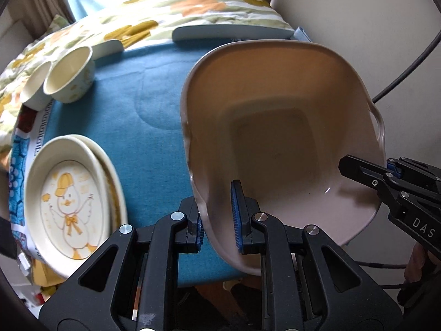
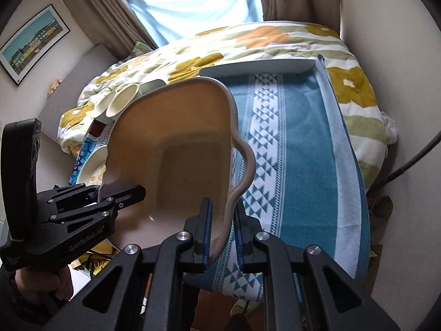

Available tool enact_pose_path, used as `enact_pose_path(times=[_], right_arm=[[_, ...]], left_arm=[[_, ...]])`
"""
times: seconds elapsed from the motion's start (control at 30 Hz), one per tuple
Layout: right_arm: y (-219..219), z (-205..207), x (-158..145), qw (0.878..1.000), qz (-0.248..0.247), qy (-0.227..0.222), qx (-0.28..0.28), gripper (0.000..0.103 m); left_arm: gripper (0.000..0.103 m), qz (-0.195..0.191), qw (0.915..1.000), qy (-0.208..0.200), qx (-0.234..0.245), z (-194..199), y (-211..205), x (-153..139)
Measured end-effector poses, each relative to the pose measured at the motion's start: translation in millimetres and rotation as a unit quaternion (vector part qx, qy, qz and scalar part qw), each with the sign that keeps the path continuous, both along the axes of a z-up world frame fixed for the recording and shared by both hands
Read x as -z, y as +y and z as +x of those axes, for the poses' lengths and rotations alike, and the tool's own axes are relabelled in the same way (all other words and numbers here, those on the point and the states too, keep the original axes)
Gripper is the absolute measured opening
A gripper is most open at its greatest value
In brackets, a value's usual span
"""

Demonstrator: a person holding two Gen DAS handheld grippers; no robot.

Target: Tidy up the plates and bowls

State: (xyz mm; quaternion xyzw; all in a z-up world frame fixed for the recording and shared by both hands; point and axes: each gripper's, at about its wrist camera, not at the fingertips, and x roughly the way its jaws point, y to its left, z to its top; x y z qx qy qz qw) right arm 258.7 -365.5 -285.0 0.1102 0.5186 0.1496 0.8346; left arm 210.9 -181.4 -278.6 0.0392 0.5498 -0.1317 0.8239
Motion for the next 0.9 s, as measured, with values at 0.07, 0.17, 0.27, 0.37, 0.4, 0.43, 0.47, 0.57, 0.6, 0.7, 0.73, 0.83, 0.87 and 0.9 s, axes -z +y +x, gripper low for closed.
enact_pose_path(times=[0.07,0.17,0.27,0.37,0.4,0.43,0.47,0.57,0.6,0.7,0.73,0.83,0.87,0.9], right_arm=[[-9.0,3.6,10.2,1.000,0.001,0.008,0.007,0.014],[-20.3,9.0,23.2,1.000,0.003,0.019,0.014,0.014],[-28.8,11.9,33.8,0.999,0.003,0.027,0.018,0.014],[-37.0,13.4,44.0,0.999,0.007,0.038,0.024,0.014],[-39.3,14.2,47.0,0.999,0.009,0.042,0.026,0.014],[-41.4,14.0,49.0,0.999,0.013,0.044,0.026,0.014],[-43.1,13.6,50.6,0.998,0.015,0.046,0.026,0.014],[-45.6,13.0,52.9,0.998,0.019,0.049,0.028,0.014],[-46.6,12.8,53.3,0.998,0.021,0.050,0.029,0.014],[-49.0,13.4,55.0,0.997,0.031,0.057,0.033,0.014],[-49.3,14.2,55.6,0.997,0.036,0.061,0.031,0.014],[-49.9,15.5,56.8,0.996,0.051,0.069,0.033,0.014],[-50.6,15.8,57.1,0.995,0.058,0.070,0.035,0.015],[-51.3,15.9,57.1,0.995,0.066,0.070,0.038,0.019]], left_arm=[[0.013,0.005,0.9999,0.008,0.004,2.6,-12.4,12.5],[0.013,0.012,0.9997,0.021,0.008,6.9,-26.1,28.9],[0.013,0.016,0.9994,0.030,0.012,12.1,-35.8,40.5],[0.013,0.020,0.9991,0.034,0.015,17.0,-45.2,46.7],[0.013,0.022,0.9991,0.034,0.016,19.1,-46.7,47.3],[0.013,0.023,0.9991,0.032,0.017,20.4,-47.9,47.5],[0.013,0.025,0.9991,0.030,0.018,21.2,-49.4,47.5],[0.013,0.030,0.9989,0.029,0.020,20.6,-52.1,46.2],[0.013,0.031,0.9989,0.029,0.020,22.6,-54.0,46.3],[0.017,0.040,0.9986,0.028,0.021,25.0,-55.5,46.8],[0.018,0.042,0.9985,0.026,0.022,25.2,-56.4,46.7],[0.028,0.050,0.9982,0.024,0.024,26.4,-59.5,46.4],[0.041,0.051,0.9981,0.021,0.026,26.0,-60.2,45.6],[0.060,0.052,0.9981,0.017,0.028,25.5,-60.9,44.4]])
